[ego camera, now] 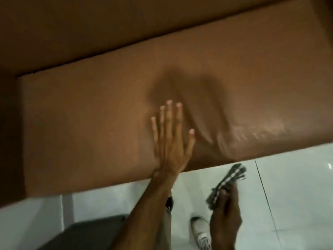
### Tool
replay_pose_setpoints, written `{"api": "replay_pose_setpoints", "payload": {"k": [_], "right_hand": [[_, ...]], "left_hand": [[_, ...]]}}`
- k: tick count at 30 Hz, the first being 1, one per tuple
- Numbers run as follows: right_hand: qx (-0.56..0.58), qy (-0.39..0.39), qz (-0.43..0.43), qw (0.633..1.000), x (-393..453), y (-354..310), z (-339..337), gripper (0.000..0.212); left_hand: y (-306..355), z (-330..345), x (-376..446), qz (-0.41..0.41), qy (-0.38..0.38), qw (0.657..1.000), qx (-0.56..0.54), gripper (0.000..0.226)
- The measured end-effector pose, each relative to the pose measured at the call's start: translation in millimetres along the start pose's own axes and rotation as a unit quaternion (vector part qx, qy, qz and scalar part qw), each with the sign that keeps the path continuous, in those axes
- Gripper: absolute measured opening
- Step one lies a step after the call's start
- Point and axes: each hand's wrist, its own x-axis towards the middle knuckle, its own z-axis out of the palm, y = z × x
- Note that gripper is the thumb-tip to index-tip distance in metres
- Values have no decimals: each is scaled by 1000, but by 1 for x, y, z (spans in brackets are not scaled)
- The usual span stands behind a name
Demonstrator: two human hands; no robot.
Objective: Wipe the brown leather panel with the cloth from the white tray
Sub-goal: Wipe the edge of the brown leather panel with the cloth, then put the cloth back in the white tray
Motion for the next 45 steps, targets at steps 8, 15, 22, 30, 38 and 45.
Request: {"api": "replay_pose_setpoints", "payload": {"k": [8,15,22,30,38,45], "right_hand": [[-143,-250,-383,878,-130,-101,54,55],[-250,-535,-543,597,-349,13,145,58],[-365,-561,-632,391,-465,164,196,73],[-465,-458,-699,292,-479,254,236,52],[-476,-465,-719,201,-463,235,249,53],[-501,-465,-694,226,-461,234,248,65]], "left_hand": [[-207,-158,-274,-477,76,873,68,75],[-191,-163,-595,-758,79,645,62,72],[-191,-106,-730,-812,64,580,-22,78],[-236,-40,-754,-778,87,614,-100,70],[-255,-42,-739,-749,144,631,-140,66],[-246,-44,-711,-716,210,648,-152,71]]}}
